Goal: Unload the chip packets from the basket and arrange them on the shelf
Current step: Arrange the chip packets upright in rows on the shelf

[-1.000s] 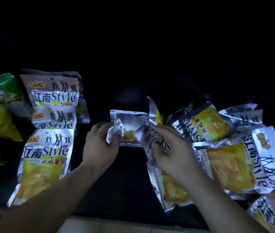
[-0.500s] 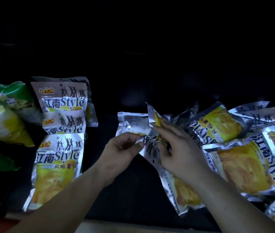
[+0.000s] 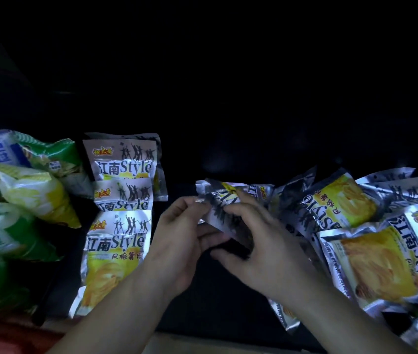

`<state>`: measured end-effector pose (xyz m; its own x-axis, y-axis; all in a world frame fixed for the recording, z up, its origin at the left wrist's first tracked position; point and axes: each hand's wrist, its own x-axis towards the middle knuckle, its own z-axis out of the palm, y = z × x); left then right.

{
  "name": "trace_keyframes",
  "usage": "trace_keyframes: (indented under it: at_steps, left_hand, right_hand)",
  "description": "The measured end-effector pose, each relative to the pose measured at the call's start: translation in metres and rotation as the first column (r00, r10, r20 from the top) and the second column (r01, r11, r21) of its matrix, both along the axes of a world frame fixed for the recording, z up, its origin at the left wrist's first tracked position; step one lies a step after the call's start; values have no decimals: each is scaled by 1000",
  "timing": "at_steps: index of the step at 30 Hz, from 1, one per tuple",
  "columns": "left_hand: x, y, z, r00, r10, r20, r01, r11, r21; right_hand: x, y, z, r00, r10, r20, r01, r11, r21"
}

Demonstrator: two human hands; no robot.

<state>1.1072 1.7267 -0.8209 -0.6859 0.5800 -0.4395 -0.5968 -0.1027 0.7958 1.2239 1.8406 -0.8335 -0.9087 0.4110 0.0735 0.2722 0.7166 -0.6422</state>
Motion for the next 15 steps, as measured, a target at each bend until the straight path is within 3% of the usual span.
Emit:
trace_keyframes:
  at_steps: [2, 4, 7, 9, 12, 15]
  left_hand:
    - [3, -12, 5, 994, -44, -103, 43, 999, -11]
    - [2, -26, 1, 913, -110, -393, 62, 989, -133]
    - [4, -41, -16, 615, -253, -747, 117, 966, -231]
    - [9, -45, -30, 422, -424, -802, 253, 904, -345]
    - [9, -46, -32, 404, -512, -758, 296, 857, -421]
    - [-2, -44, -35, 403, -347, -847, 97, 936, -337]
  right_hand:
    - [1, -3, 2, 996, -49, -79, 48, 999, -19]
    - [1, -4, 10, 980, -168, -110, 150, 977, -152]
    - [-7, -8, 28, 974, -217, -60, 187, 930, -317]
    - [-16, -19, 44, 988, -154, 14, 142, 864, -483]
    - [-27, -30, 57, 998, -47, 31, 56, 768, -638]
    - [-34, -29, 57, 998, -54, -40, 3, 632, -775]
